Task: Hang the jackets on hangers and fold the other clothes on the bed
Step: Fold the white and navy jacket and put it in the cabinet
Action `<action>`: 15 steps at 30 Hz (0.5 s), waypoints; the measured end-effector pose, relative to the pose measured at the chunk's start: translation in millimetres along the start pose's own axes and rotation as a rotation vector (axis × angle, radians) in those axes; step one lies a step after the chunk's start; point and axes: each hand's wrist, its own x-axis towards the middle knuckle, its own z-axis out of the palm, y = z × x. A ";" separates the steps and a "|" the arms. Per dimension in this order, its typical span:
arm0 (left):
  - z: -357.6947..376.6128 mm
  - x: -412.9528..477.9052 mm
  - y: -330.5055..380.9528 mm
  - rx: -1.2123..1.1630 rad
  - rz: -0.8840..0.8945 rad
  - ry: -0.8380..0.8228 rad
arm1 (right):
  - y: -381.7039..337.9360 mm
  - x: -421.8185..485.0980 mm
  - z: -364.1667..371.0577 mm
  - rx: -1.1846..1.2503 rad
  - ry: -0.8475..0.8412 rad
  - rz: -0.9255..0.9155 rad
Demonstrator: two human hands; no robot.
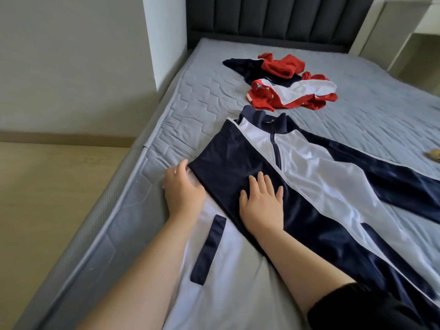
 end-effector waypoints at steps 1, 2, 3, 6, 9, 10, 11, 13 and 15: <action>-0.4 4.1 -0.3 0.076 0.008 -0.013 | 0.1 0.1 0.7 -0.007 0.003 0.000; -0.3 8.6 0.3 0.103 -0.013 -0.042 | 0.3 0.2 1.2 -0.011 0.004 0.000; -0.5 13.0 1.2 0.118 -0.042 -0.074 | 0.6 0.2 2.0 -0.014 0.002 0.004; -4.7 23.8 -1.7 0.171 -0.058 -0.080 | 0.6 0.1 2.4 -0.028 -0.003 0.008; -11.9 33.3 -11.3 0.114 -0.068 -0.015 | -0.4 0.1 1.3 -0.045 -0.004 0.007; -12.1 33.4 -14.0 0.132 -0.054 -0.001 | -0.7 -0.2 0.9 -0.048 -0.002 0.006; -11.3 31.5 -15.5 0.162 -0.043 0.015 | -0.8 -0.7 0.8 -0.053 0.000 0.006; -7.2 24.9 -15.8 0.172 -0.052 0.068 | -0.1 -1.8 0.4 -0.068 0.011 0.013; -6.1 21.7 -14.5 0.100 -0.077 0.130 | 2.2 -2.6 -0.6 -0.071 0.033 0.055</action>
